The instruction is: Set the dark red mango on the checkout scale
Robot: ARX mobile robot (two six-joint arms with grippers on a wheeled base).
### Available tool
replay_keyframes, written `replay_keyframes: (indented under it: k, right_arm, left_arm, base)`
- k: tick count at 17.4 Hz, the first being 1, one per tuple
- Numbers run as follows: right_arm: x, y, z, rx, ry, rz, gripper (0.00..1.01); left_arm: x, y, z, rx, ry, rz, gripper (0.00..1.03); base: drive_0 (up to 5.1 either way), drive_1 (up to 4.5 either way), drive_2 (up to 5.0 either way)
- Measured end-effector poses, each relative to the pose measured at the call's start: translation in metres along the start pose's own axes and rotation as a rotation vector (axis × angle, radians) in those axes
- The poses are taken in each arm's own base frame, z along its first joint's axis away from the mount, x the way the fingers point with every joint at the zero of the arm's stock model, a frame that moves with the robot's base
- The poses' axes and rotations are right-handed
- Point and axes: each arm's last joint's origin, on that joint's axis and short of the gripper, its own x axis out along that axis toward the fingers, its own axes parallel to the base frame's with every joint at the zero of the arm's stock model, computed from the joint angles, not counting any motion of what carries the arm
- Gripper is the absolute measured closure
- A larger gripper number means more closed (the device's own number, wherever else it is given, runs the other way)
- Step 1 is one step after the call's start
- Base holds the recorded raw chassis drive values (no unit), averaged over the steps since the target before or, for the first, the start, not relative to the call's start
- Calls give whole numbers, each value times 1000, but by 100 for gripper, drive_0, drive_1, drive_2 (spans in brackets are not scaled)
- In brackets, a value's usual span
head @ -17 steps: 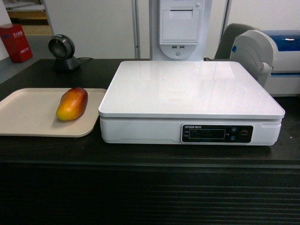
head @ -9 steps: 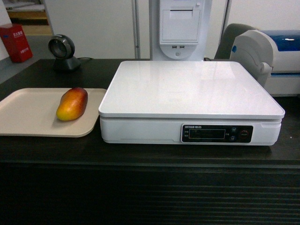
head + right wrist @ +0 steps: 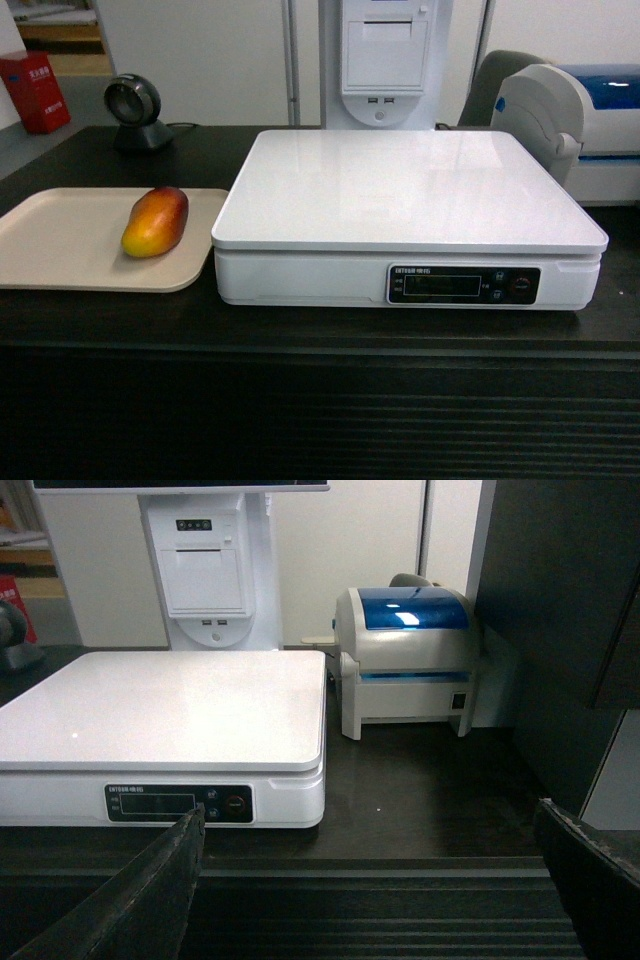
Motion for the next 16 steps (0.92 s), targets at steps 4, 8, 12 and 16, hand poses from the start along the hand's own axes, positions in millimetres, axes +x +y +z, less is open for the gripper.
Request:
replay_keyframes:
  k: [4,8,12,16]
  right_arm:
    - [0,0,0,0,0,0,3]
    - [0,0,0,0,0,0,3]
    - [0,0,0,0,0,0,3]
    - [0,0,0,0,0,0,3]
  left_arm:
    - [69,-23,37,63,-60,-145,5]
    - [206,-47,26,126,173,-222,5]
    - [286,-51,-1,170,327,-216,5]
    - [327,-41,-11,174,392,-208,5]
  base:
    - [0,0,0]
    - [0,0,0]
    - [0,0,0]
    - [0,0,0]
